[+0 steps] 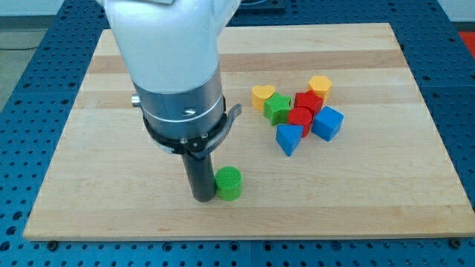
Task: Slide the green circle towards the right side of the board
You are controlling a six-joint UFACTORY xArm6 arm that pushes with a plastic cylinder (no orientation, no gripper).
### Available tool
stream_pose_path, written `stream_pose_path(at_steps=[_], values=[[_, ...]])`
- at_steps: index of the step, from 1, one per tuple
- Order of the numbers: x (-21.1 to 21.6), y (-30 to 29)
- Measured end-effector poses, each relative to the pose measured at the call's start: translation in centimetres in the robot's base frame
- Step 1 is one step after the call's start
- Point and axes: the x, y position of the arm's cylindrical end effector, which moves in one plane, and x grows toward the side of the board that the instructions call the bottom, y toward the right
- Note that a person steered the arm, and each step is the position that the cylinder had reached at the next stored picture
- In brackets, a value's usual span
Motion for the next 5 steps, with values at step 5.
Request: stream_pose_path(at_steps=[5], values=[[-1.0, 12.8]])
